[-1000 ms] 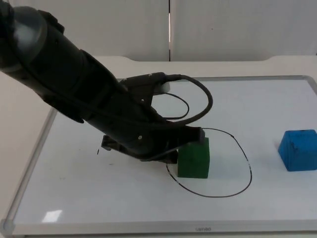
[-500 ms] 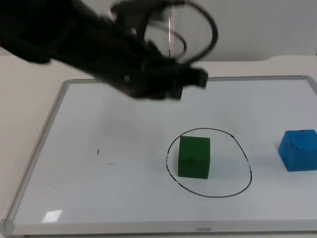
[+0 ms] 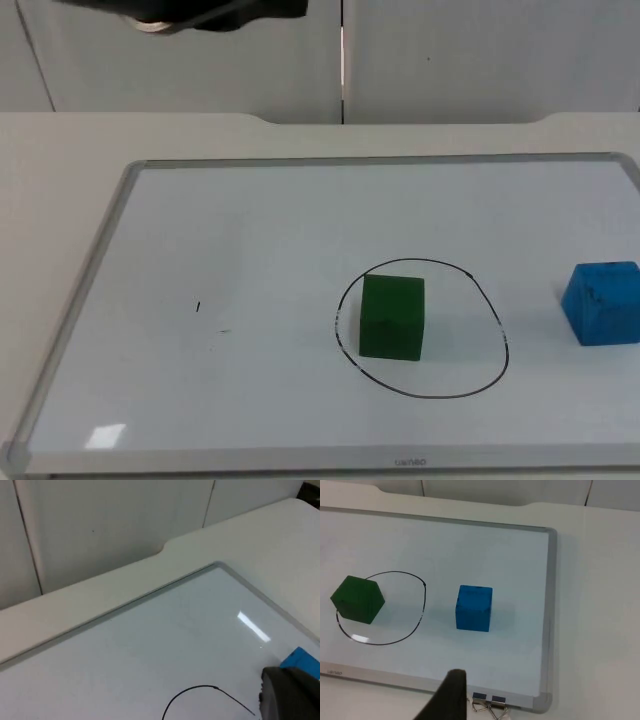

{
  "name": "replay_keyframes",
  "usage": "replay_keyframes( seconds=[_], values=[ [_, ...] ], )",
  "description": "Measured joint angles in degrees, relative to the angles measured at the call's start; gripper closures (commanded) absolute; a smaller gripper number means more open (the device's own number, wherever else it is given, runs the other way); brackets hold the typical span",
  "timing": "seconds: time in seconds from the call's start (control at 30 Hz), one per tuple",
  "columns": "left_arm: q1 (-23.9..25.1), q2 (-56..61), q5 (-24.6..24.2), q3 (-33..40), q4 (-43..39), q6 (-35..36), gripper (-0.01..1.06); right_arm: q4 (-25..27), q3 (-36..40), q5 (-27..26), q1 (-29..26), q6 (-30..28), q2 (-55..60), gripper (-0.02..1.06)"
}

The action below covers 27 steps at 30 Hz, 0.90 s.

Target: Push the two cubes into the marked area.

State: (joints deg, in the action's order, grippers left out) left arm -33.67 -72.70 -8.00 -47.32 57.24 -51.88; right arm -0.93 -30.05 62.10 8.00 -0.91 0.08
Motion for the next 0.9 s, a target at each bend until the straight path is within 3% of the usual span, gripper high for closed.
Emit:
replay_keyframes(
  seconds=[0.17, 0.33, 0.47, 0.5, 0.63, 0.67, 0.73, 0.9],
  values=[
    [0.0, 7.0, -0.6, 4.6, -1.7, 0.1, 1.05, 0.0, 0.0, 0.0, 0.0, 0.0, 0.0, -0.01],
    [0.0, 13.7, -4.4, 7.1, -3.8, 3.5, 1.05, 0.0, 0.0, 0.0, 0.0, 0.0, 0.0, -0.01],
    [0.0, 19.0, -10.9, 7.4, -17.1, 11.6, 1.05, 0.0, 0.0, 0.0, 0.0, 0.0, 0.0, -0.01],
    [0.0, 19.0, -10.9, 7.4, -17.1, 11.6, 1.05, 0.0, 0.0, 0.0, 0.0, 0.0, 0.0, -0.01],
    [0.0, 25.0, -20.1, 7.5, -36.7, 29.3, 1.05, 0.0, 0.0, 0.0, 0.0, 0.0, 0.0, -0.01],
    [0.0, 25.0, -20.1, 7.5, -36.7, 29.3, 1.05, 0.0, 0.0, 0.0, 0.0, 0.0, 0.0, -0.01],
    [0.0, 29.2, -25.7, 7.5, -46.3, 38.7, 1.05, 0.0, 0.0, 0.0, 0.0, 0.2, 0.0, -0.01],
    [0.0, 37.3, -32.8, 7.6, -51.5, 42.7, 1.05, 0.0, 0.0, 0.0, 0.0, 0.2, 0.0, -0.01]
  ],
)
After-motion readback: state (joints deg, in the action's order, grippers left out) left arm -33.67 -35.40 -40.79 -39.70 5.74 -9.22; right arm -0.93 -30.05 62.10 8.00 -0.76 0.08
